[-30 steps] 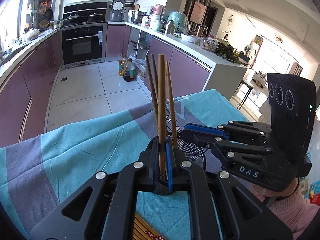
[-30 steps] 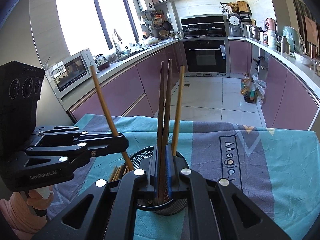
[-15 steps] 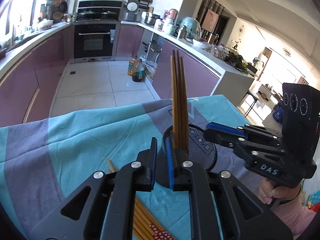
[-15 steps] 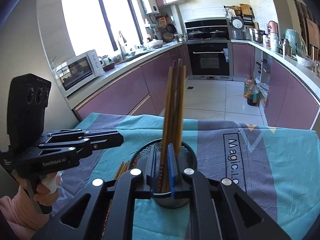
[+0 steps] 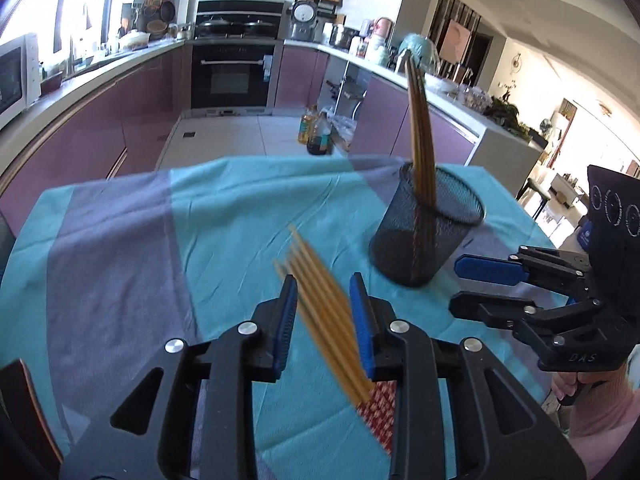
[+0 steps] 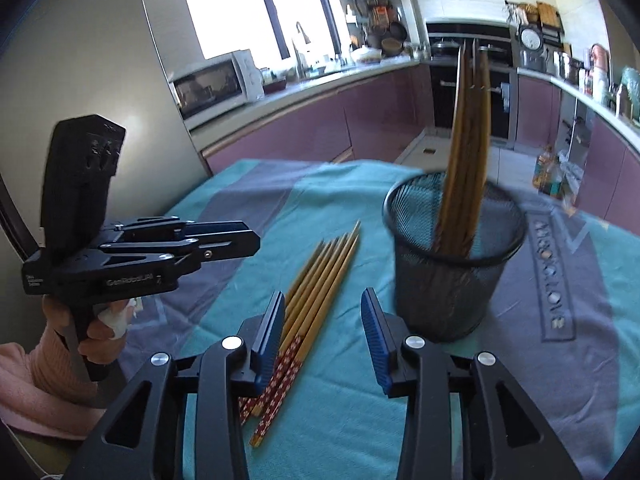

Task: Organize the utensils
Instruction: 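Open both tools to release their chopsticks into the cup and withdraw, then close the left tool on one loose chopstick while the right tool grasps another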

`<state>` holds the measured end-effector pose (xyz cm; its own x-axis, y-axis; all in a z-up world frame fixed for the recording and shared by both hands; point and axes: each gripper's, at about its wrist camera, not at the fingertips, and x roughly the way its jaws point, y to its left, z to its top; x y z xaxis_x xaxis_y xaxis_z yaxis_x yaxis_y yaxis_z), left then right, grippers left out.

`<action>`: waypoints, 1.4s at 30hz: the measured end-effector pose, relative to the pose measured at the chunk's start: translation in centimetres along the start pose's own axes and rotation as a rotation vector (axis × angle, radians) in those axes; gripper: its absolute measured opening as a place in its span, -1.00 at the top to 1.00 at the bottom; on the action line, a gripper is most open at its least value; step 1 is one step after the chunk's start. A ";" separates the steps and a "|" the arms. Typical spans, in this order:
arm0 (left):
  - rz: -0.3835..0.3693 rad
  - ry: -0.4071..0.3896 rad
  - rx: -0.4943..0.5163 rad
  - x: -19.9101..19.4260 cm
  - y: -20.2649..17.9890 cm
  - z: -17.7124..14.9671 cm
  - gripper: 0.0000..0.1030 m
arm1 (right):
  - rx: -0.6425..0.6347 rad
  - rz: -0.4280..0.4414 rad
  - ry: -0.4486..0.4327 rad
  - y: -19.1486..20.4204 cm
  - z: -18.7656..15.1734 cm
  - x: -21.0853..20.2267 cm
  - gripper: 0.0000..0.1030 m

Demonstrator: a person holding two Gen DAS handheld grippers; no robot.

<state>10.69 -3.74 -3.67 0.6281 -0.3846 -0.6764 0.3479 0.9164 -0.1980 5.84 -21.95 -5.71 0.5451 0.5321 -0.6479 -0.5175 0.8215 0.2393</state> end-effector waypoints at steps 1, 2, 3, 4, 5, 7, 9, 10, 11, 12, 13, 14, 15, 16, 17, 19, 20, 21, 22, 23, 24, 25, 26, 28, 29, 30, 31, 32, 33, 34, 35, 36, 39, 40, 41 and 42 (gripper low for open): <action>0.002 0.013 -0.001 0.2 0.2 -0.6 0.45 | 0.005 0.000 0.018 0.1 -0.3 0.6 0.27; 0.001 0.023 -0.002 0.4 0.3 -1.2 0.43 | 0.011 0.000 0.033 0.2 -0.6 1.2 0.27; -0.001 0.034 -0.001 0.6 0.3 -1.7 0.42 | 0.017 0.004 0.048 0.2 -0.8 1.8 0.27; -0.004 0.048 0.002 1.0 0.3 -2.2 0.41 | 0.022 0.005 0.058 0.2 -1.0 2.2 0.27; -0.005 0.058 0.003 1.3 0.4 -2.7 0.40 | 0.025 0.002 0.069 0.3 -1.3 2.7 0.27; -0.007 0.081 0.000 2.0 0.5 -3.6 0.40 | 0.029 -0.010 0.085 0.5 -1.6 3.5 0.27; -0.015 0.096 -0.003 2.3 0.0 -4.0 0.39 | 0.030 -0.024 0.098 0.7 -1.9 4.0 0.27; -0.011 0.103 -0.001 2.5 -0.1 -4.2 0.39 | 0.029 -0.033 0.104 0.8 -2.0 4.2 0.27; -0.002 0.107 0.004 2.7 -0.1 -4.3 0.39 | 0.032 -0.031 0.109 0.8 -2.1 4.4 0.27; 0.002 0.110 0.009 2.9 -0.2 -4.4 0.39 | 0.033 -0.031 0.110 0.8 -2.1 4.5 0.27; 0.000 0.115 0.009 3.0 -0.4 -4.4 0.39 | 0.030 -0.041 0.111 0.9 -2.2 4.5 0.27; -0.004 0.119 0.007 3.1 -0.5 -4.5 0.39 | 0.025 -0.052 0.111 1.0 -2.2 4.6 0.27; -0.003 0.121 0.006 3.2 -0.4 -4.6 0.39 | 0.025 -0.054 0.112 1.0 -2.2 4.7 0.27; 0.002 0.126 0.006 3.5 -0.4 -4.6 0.39 | 0.027 -0.055 0.113 1.0 -2.2 4.8 0.27; 0.005 0.129 0.006 3.4 -0.4 -4.8 0.39 | 0.025 -0.060 0.114 1.1 -2.2 4.8 0.27; 0.011 0.136 0.010 3.7 -0.5 -4.9 0.39 | 0.019 -0.071 0.117 1.2 -2.3 5.0 0.27; 0.014 0.141 0.011 3.9 -0.5 -5.0 0.39 | 0.016 -0.078 0.119 1.4 -2.2 5.2 0.27; 0.015 0.144 0.012 4.0 -0.6 -5.1 0.39 | 0.014 -0.081 0.120 1.3 -2.3 5.1 0.27; 0.016 0.148 0.014 4.2 -0.6 -5.1 0.39 | 0.010 -0.085 0.120 1.3 -2.3 5.1 0.27; 0.016 0.152 0.014 4.4 -0.7 -5.1 0.39 | 0.007 -0.091 0.120 1.3 -2.3 5.1 0.27; 0.014 0.155 0.015 4.5 -0.7 -5.2 0.39 | 0.001 -0.103 0.120 1.4 -2.3 5.2 0.27; 0.014 0.157 0.017 4.7 -0.8 -5.2 0.39 | 0.000 -0.108 0.119 1.5 -2.3 5.4 0.27; 0.017 0.160 0.020 4.9 -0.8 -5.2 0.39 | 0.000 -0.110 0.121 1.5 -2.3 5.4 0.27; 0.025 0.161 0.027 5.0 -0.9 -5.2 0.39 | -0.006 -0.120 0.121 1.5 -2.3 5.4 0.27; 0.027 0.162 0.029 5.1 -0.9 -5.2 0.39 | -0.008 -0.125 0.122 1.5 -2.3 5.4 0.27; 0.030 0.163 0.032 5.1 -0.9 -5.2 0.38 | -0.009 -0.128 0.123 1.6 -2.3 5.4 0.27; 0.035 0.166 0.033 5.2 -0.9 -5.1 0.36 | -0.010 -0.131 0.124 1.6 -2.3 5.4 0.27; 0.039 0.166 0.035 5.2 -0.9 -5.2 0.35 | -0.009 -0.133 0.125 1.5 -2.3 5.4 0.27; 0.042 0.168 0.036 5.2 -0.9 -5.2 0.35 | -0.008 -0.133 0.126 1.4 -2.4 5.2 0.27; 0.044 0.170 0.035 5.2 -0.8 -5.1 0.35 | -0.008 -0.135 0.127 1.3 -2.4 5.2 0.27; 0.043 0.172 0.034 5.2 -0.7 -5.2 0.35 | -0.006 -0.137 0.128 1.3 -2.4 5.2 0.27; 0.040 0.175 0.032 5.3 -0.6 -5.1 0.35 | -0.006 -0.138 0.129 1.2 -2.5 5.0 0.27; 0.038 0.180 0.031 5.5 -0.5 -5.2 0.36 | -0.008 -0.141 0.132 1.2 -2.5 4.9 0.27; 0.038 0.180 0.032 5.4 -0.4 -5.2 0.37 | -0.010 -0.144 0.133 1.2 -2.5 5.0 0.28; 0.037 0.181 0.033 5.5 -0.4 -5.2 0.38 | -0.012 -0.146 0.134 1.2 -2.4 5.0 0.27; 0.036 0.182 0.034 5.6 -0.3 -5.1 0.38 | -0.015 -0.150 0.135 1.3 -2.3 5.1 0.27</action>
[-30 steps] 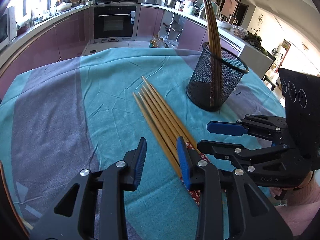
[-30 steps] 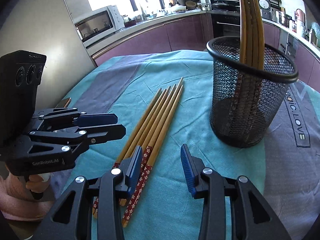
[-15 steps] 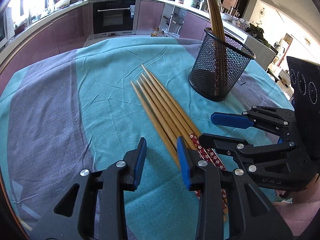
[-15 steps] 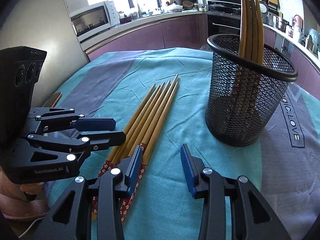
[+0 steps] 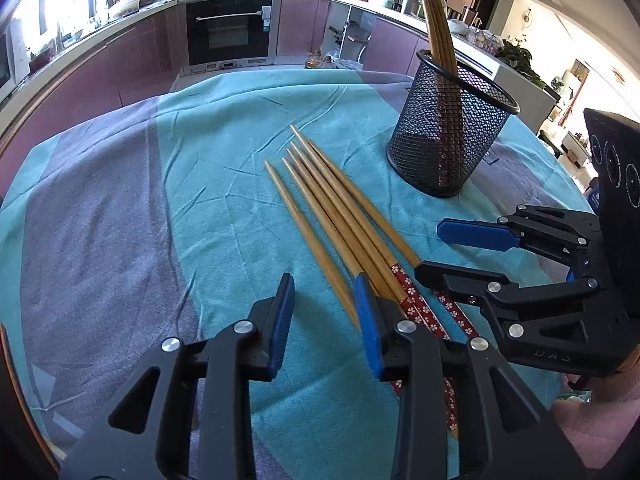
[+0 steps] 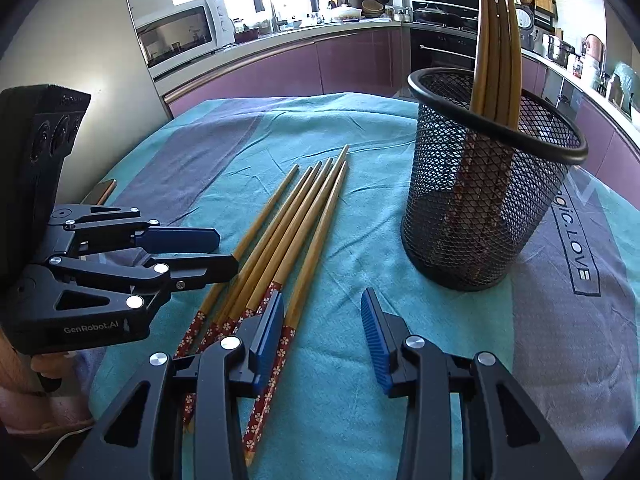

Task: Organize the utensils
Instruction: 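Close the left tool on one loose chopstick while the right tool grasps another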

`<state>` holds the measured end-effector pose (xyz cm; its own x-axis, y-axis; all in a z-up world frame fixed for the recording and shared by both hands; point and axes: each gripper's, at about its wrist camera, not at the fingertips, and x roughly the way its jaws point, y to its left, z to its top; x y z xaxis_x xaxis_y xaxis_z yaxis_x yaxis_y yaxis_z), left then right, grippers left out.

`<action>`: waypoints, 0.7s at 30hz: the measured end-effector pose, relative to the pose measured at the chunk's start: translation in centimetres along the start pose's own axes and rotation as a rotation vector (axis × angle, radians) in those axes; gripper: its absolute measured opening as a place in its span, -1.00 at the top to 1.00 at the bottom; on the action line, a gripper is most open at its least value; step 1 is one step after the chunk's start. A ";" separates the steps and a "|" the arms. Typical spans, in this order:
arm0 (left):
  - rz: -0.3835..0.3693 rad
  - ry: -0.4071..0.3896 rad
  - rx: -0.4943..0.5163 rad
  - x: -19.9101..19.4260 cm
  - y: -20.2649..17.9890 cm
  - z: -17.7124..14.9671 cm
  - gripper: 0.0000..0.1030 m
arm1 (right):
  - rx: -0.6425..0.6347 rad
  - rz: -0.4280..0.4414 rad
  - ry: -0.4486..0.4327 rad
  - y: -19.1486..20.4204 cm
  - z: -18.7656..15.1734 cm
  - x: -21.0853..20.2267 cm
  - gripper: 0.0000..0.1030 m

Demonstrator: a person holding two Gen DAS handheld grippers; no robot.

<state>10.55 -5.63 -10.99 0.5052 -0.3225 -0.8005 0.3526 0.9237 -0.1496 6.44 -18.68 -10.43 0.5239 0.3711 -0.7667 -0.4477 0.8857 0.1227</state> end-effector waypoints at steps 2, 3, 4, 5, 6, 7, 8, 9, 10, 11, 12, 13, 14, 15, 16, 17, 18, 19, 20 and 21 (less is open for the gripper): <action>-0.002 0.002 0.000 0.1 0.2 0.0 0.40 | -0.003 -0.007 -0.002 0.1 0.2 0.2 0.27; -0.001 0.003 0.000 0.2 0.3 0.1 0.40 | -0.004 -0.011 -0.003 0.1 0.3 0.3 0.28; 0.002 0.003 0.001 0.2 0.3 0.1 0.40 | -0.006 -0.016 -0.005 0.2 0.5 0.5 0.28; 0.007 0.003 0.003 0.3 0.4 0.1 0.40 | -0.007 -0.021 -0.006 0.3 0.6 0.6 0.28; 0.013 0.003 0.006 0.3 0.3 0.3 0.40 | -0.010 -0.025 -0.006 0.4 0.7 0.7 0.28; 0.017 0.003 0.008 0.4 0.2 0.3 0.40 | -0.015 -0.029 -0.006 0.6 1.0 0.9 0.28; 0.020 0.004 0.010 0.6 0.2 0.4 0.40 | -0.018 -0.033 -0.006 0.8 1.1 1.1 0.29; 0.023 0.006 0.009 0.6 0.2 0.5 0.41 | -0.020 -0.038 -0.005 0.8 1.3 1.2 0.29; 0.027 0.007 0.009 0.7 0.2 0.6 0.41 | -0.021 -0.042 -0.005 0.9 1.5 1.4 0.31; 0.030 0.007 0.010 0.8 0.2 0.7 0.42 | -0.022 -0.045 -0.005 0.9 1.7 1.5 0.32; 0.032 0.007 0.010 0.9 0.2 0.9 0.43 | -0.020 -0.047 -0.005 0.9 1.9 1.7 0.36; 0.034 0.006 0.009 1.0 0.3 0.9 0.47 | -0.017 -0.047 -0.005 0.9 2.1 1.8 0.41; 0.037 0.006 0.006 1.1 0.3 1.1 0.52 | -0.012 -0.048 -0.006 0.9 2.2 1.9 0.43; 0.042 0.005 0.004 1.1 0.3 1.2 0.54 | -0.006 -0.047 -0.007 0.9 2.3 1.9 0.48; 0.045 0.005 0.002 1.2 0.4 1.2 0.58 | 0.000 -0.046 -0.008 0.8 2.4 2.0 0.53; 0.049 0.003 -0.002 1.2 0.4 1.3 0.63 | 0.005 -0.045 -0.009 0.7 2.4 1.9 0.57; 0.051 0.002 -0.005 1.2 0.5 1.2 0.65 | 0.017 -0.041 -0.010 0.5 2.4 1.9 0.65; 0.050 0.000 -0.012 1.2 0.5 1.3 0.69 | 0.029 -0.036 -0.012 0.3 2.3 1.8 0.74; 0.048 -0.002 -0.019 1.2 0.6 1.2 0.70 | 0.044 -0.027 -0.013 0.0 2.2 1.7 0.77; 0.046 -0.004 -0.028 1.2 0.7 1.2 0.70 | 0.055 -0.021 -0.014 -0.2 2.1 1.7 0.84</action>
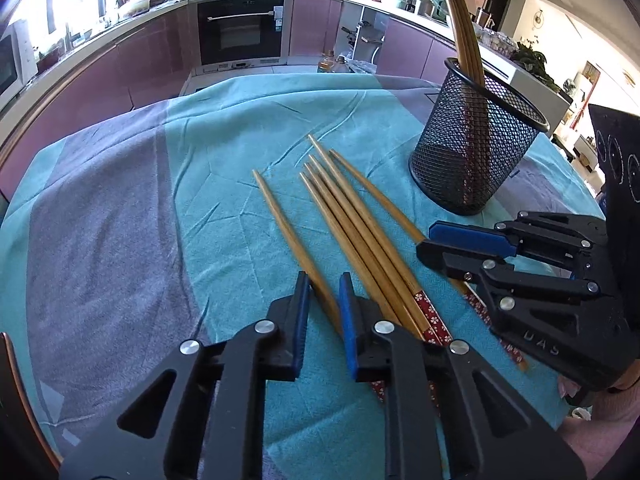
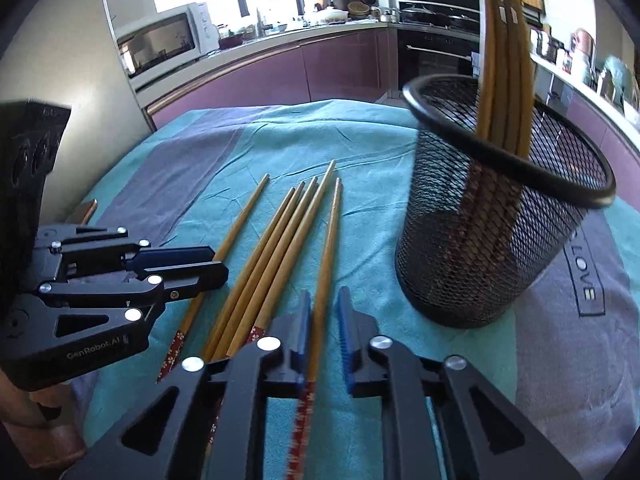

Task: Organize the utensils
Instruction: 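Close the left tool on one loose chopstick while the right tool grasps another, then lift the chopsticks off the cloth with both tools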

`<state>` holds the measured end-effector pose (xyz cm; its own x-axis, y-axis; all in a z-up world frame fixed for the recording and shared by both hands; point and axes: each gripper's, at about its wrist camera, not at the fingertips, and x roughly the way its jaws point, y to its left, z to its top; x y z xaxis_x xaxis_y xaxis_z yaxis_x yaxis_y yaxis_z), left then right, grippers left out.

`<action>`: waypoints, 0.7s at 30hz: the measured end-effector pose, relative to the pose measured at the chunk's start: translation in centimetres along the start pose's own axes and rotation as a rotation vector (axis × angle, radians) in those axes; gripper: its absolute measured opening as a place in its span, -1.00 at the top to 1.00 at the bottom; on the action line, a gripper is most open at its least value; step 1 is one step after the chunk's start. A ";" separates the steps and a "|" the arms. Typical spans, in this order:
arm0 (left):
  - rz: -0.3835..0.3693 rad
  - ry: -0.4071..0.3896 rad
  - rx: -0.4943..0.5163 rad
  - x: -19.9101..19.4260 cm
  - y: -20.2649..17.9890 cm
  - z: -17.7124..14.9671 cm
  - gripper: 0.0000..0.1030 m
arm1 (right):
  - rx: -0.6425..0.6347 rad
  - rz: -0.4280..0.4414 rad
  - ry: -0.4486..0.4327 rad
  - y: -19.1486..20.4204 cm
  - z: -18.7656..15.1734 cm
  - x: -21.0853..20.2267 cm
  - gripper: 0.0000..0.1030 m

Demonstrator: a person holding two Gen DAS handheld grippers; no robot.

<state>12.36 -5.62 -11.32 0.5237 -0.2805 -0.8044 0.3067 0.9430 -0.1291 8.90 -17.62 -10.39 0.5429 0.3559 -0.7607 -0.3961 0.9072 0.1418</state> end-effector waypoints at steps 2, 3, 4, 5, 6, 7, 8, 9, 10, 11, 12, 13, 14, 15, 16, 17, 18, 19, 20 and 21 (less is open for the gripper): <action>-0.001 -0.007 -0.025 -0.1 0.2 0.0 0.75 | 0.026 0.015 -0.003 -0.5 -0.1 -0.1 0.88; 0.000 -0.012 -0.035 -0.3 0.3 -0.1 0.77 | 0.040 0.021 -0.008 -0.6 -0.2 -0.3 0.89; 0.001 -0.015 -0.044 -0.4 0.4 -0.2 0.81 | 0.047 0.025 -0.013 -0.7 -0.2 -0.4 0.89; -0.002 -0.018 -0.053 -0.4 0.5 -0.3 0.84 | 0.054 0.030 -0.020 -0.8 -0.3 -0.6 0.89; -0.005 -0.020 -0.063 -0.6 0.6 -0.3 0.84 | 0.057 0.033 -0.025 -0.8 -0.3 -0.7 0.89; -0.006 -0.022 -0.067 -0.6 0.7 -0.4 0.85 | 0.058 0.037 -0.030 -0.9 -0.4 -0.9 0.89; -0.008 -0.024 -0.071 -0.8 0.7 -0.5 0.85 | 0.059 0.042 -0.034 -0.9 -0.4 -1.1 0.89; -0.015 -0.027 -0.074 -1.0 0.8 -0.5 0.85 | 0.056 0.052 -0.039 -0.9 -0.4 -1.4 0.89; -0.020 -0.031 -0.074 -1.1 0.7 -0.7 0.85 | 0.049 0.060 -0.042 -0.8 -0.5 -1.6 0.89; -0.024 -0.038 -0.073 -1.4 0.7 -0.8 0.85 | 0.042 0.069 -0.043 -0.7 -0.5 -1.7 0.89; -0.026 -0.042 -0.072 -1.7 0.7 -0.9 0.85 | 0.033 0.082 -0.043 -0.7 -0.6 -1.9 0.89; -0.036 -0.046 -0.068 -1.9 0.7 -1.0 0.85 | 0.026 0.089 -0.041 -0.6 -0.6 -2.0 0.89; -0.041 -0.046 -0.064 -2.1 0.6 -1.0 0.85 | 0.016 0.097 -0.037 -0.4 -0.7 -2.0 0.89; -0.044 -0.046 -0.058 -2.2 0.5 -1.1 0.85 | 0.010 0.101 -0.032 -0.3 -0.7 -2.0 0.89; -0.050 -0.045 -0.048 -2.2 0.3 -1.2 0.85 | 0.003 0.106 -0.027 -0.2 -0.8 -1.9 0.89; -0.052 -0.044 -0.041 -2.2 0.1 -1.2 0.86 | -0.003 0.109 -0.020 -0.2 -0.8 -1.9 0.89; -0.053 -0.039 -0.034 -2.0 0.0 -1.3 0.86 | -0.007 0.112 -0.013 0.0 -0.8 -1.7 0.89; -0.056 -0.034 -0.031 -1.9 0.0 -1.4 0.87 | -0.010 0.114 -0.005 0.0 -0.9 -1.6 0.89; -0.057 -0.029 -0.029 -1.8 -0.1 -1.5 0.87 | -0.016 0.113 0.004 0.1 -1.0 -1.4 0.89; -0.057 -0.027 -0.027 -1.8 -0.1 -1.6 0.87 | -0.021 0.112 0.011 0.1 -1.0 -1.3 0.89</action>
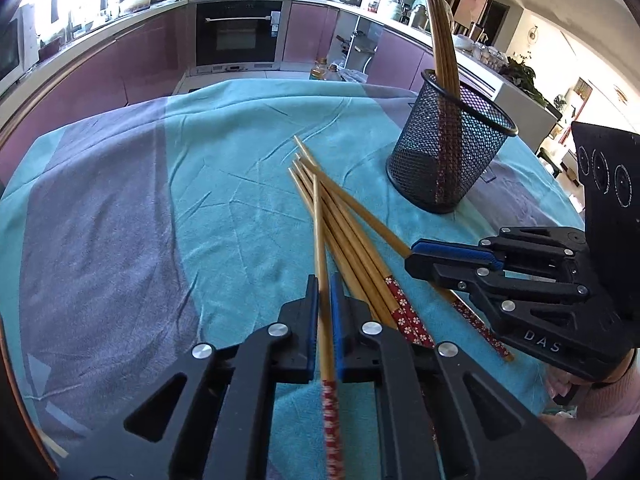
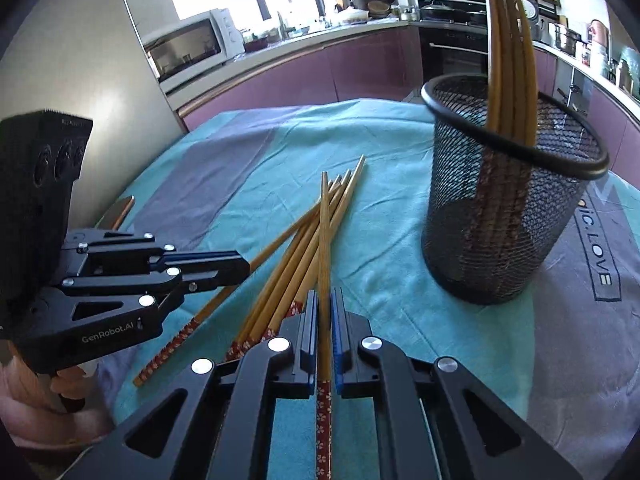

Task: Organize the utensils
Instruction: 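Lift the chopsticks off the cloth with both tools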

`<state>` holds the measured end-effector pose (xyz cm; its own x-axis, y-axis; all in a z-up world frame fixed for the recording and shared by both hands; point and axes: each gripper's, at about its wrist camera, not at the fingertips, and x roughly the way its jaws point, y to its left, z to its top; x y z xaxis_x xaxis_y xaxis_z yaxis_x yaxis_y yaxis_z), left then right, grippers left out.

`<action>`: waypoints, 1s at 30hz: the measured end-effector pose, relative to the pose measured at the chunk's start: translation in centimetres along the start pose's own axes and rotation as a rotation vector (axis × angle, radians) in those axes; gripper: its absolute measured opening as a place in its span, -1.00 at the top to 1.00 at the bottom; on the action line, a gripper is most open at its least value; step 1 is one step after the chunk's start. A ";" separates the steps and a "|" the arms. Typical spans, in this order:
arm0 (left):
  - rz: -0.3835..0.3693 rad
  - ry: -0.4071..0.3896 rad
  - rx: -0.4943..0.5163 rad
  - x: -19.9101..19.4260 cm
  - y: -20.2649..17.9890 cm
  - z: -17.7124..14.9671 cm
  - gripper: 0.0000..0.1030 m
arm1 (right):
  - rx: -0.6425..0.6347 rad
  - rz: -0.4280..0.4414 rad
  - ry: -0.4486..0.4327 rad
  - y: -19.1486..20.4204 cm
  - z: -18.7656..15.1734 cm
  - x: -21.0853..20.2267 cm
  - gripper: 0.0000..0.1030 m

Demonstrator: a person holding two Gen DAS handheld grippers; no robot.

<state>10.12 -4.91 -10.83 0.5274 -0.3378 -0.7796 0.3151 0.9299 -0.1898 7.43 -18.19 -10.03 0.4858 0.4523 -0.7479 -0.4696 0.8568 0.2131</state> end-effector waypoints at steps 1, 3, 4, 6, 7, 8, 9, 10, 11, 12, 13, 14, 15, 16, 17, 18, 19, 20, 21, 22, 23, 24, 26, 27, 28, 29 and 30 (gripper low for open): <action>0.000 0.004 0.004 0.1 0.0 0.0 0.87 | -0.003 -0.001 0.003 0.0 0.0 0.1 0.89; -0.001 0.010 0.009 0.3 -0.1 0.0 0.86 | -0.006 -0.003 0.009 0.1 0.1 0.2 0.89; -0.004 0.014 0.014 0.4 -0.1 0.0 0.84 | -0.006 -0.005 0.011 0.1 0.1 0.3 0.88; -0.008 0.025 0.019 0.7 0.0 0.2 0.84 | -0.005 -0.007 0.018 0.1 0.2 0.6 0.88; -0.009 0.033 0.020 1.0 0.0 0.2 0.84 | -0.004 -0.006 0.022 0.0 0.2 0.7 0.87; -0.010 0.037 0.019 1.2 0.1 0.3 0.83 | -0.002 -0.005 0.024 0.0 0.3 0.9 0.87; -0.012 0.037 0.019 1.3 0.1 0.4 0.83 | -0.003 -0.006 0.027 0.1 0.4 1.0 0.87; -0.015 0.038 0.022 1.4 0.1 0.5 0.80 | -0.002 -0.006 0.027 0.0 0.5 1.0 0.87; -0.017 0.040 0.022 1.5 0.1 0.6 0.80 | -0.001 -0.006 0.027 0.0 0.5 1.0 0.87; -0.019 0.043 0.023 1.6 0.2 0.8 0.80 | 0.000 -0.005 0.028 0.0 0.6 1.1 0.87; -0.021 0.045 0.024 1.8 0.3 0.9 0.79 | 0.003 -0.003 0.030 0.0 0.7 1.2 0.87; -0.022 0.047 0.025 1.9 0.3 1.1 0.79 | 0.003 -0.003 0.030 0.0 0.9 1.3 0.87; -0.022 0.048 0.026 2.0 0.3 1.2 0.79 | 0.001 -0.003 0.031 0.0 1.0 1.4 0.87; -0.021 0.049 0.028 2.2 0.3 1.4 0.79 | 0.001 -0.003 0.030 0.1 1.1 1.5 0.87; -0.018 0.050 0.030 2.3 0.3 1.5 0.79 | 0.002 -0.002 0.029 0.0 1.1 1.5 0.86; -0.015 0.048 0.031 2.4 0.2 1.6 0.79 | 0.006 0.001 0.027 0.0 1.1 1.5 0.87; -0.010 0.046 0.031 2.5 0.1 1.7 0.79 | 0.009 0.002 0.025 0.0 1.1 1.4 0.88; -0.006 0.044 0.027 2.6 0.1 1.8 0.79 | 0.012 0.003 0.022 -0.1 1.0 1.4 0.88; -0.003 0.042 0.020 2.7 0.1 1.9 0.80 | 0.014 0.003 0.019 -0.2 0.9 1.2 0.88; -0.002 0.041 0.016 2.7 0.1 1.9 0.81 | 0.014 0.004 0.012 -0.2 0.8 0.9 0.88; -0.001 0.038 0.009 2.7 0.1 2.0 0.82 | 0.014 0.005 0.007 -0.3 0.9 0.7 0.88; -0.002 0.034 0.000 2.7 0.1 2.0 0.83 | 0.013 0.005 -0.002 -0.3 0.8 0.3 0.88; -0.007 0.032 -0.011 2.6 0.1 2.0 0.85 | 0.011 0.007 -0.017 -0.2 0.9 -0.3 0.88; -0.009 0.028 -0.011 2.5 0.0 2.1 0.85 | 0.010 0.007 -0.024 -0.3 0.9 -0.5 0.88; -0.010 0.024 -0.011 2.3 0.0 2.0 0.85 | 0.009 0.007 -0.032 -0.2 0.9 -0.8 0.88; -0.011 0.020 -0.011 2.1 0.0 2.0 0.85 | 0.010 0.010 -0.040 -0.2 1.0 -1.1 0.88; -0.014 0.014 -0.009 1.8 -0.1 1.9 0.85 | 0.012 0.012 -0.045 -0.2 0.9 -1.3 0.88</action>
<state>12.58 -5.86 -11.09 0.5118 -0.3488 -0.7851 0.3156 0.9263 -0.2058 7.60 -18.70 -8.52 0.5129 0.4731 -0.7163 -0.4671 0.8539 0.2296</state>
